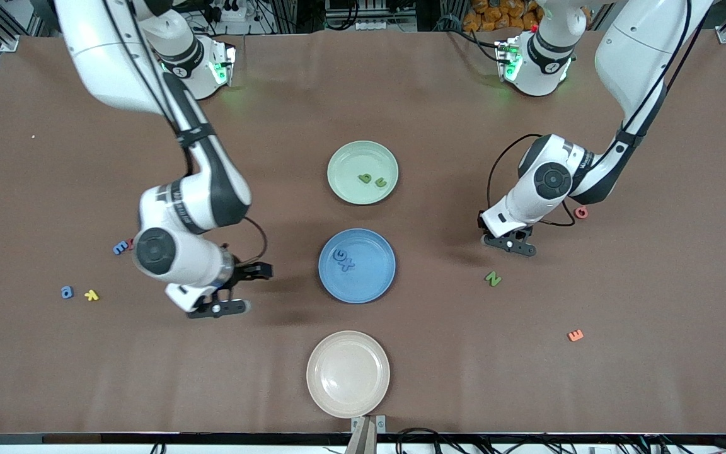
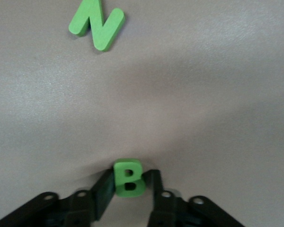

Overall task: Sort letters by color into matching plates
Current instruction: 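Grasp the green B with the left gripper while the right gripper withdraws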

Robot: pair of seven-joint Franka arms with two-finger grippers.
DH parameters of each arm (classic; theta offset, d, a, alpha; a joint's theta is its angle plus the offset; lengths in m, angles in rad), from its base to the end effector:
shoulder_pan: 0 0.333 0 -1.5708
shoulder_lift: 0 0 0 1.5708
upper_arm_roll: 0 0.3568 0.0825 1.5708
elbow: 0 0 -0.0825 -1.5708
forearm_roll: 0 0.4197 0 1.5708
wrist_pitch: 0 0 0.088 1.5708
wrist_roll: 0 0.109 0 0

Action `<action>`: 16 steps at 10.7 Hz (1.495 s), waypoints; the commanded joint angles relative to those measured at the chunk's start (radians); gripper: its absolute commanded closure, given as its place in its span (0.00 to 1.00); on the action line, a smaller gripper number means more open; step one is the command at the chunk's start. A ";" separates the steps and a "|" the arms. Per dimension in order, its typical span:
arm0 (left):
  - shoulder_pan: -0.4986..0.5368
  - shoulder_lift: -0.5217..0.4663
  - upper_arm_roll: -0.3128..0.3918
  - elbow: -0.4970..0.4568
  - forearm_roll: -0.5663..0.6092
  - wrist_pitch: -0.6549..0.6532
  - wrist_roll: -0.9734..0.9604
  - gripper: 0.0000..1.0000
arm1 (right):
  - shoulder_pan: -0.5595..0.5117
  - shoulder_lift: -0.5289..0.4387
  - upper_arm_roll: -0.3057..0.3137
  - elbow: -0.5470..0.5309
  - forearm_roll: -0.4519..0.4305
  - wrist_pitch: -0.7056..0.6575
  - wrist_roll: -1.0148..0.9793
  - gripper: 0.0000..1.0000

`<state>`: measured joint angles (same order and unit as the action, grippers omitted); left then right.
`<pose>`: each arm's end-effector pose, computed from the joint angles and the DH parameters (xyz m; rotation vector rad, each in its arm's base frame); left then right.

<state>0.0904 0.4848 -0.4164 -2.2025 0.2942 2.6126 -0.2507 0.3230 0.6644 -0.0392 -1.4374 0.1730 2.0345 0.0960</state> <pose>0.5494 -0.1968 0.1784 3.0689 -0.4498 -0.0393 0.7342 0.2306 0.3078 -3.0210 -0.1704 0.1351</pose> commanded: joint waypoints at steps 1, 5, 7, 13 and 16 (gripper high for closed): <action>-0.009 0.008 0.001 -0.003 0.019 -0.005 -0.041 1.00 | -0.148 -0.054 0.015 -0.034 -0.018 -0.045 -0.190 0.00; -0.036 -0.005 -0.008 -0.003 0.019 -0.011 -0.138 1.00 | -0.320 -0.055 0.015 -0.064 -0.147 -0.059 -0.393 0.00; -0.141 -0.047 -0.013 0.006 0.019 -0.127 -0.307 1.00 | -0.392 -0.065 0.015 -0.073 -0.168 -0.059 -0.497 0.00; -0.192 -0.086 -0.254 0.087 0.008 -0.318 -0.704 1.00 | -0.606 -0.037 0.039 -0.078 -0.234 0.058 -0.792 0.00; -0.265 -0.046 -0.278 0.182 0.002 -0.321 -0.846 1.00 | -0.773 -0.017 0.154 -0.158 -0.237 0.206 -0.878 0.00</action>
<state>-0.1231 0.4073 -0.6893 -2.0870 0.2941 2.3194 -1.0042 -0.3314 0.6406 0.0203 -1.5280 -0.0430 2.1406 -0.7229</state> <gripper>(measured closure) 0.714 0.000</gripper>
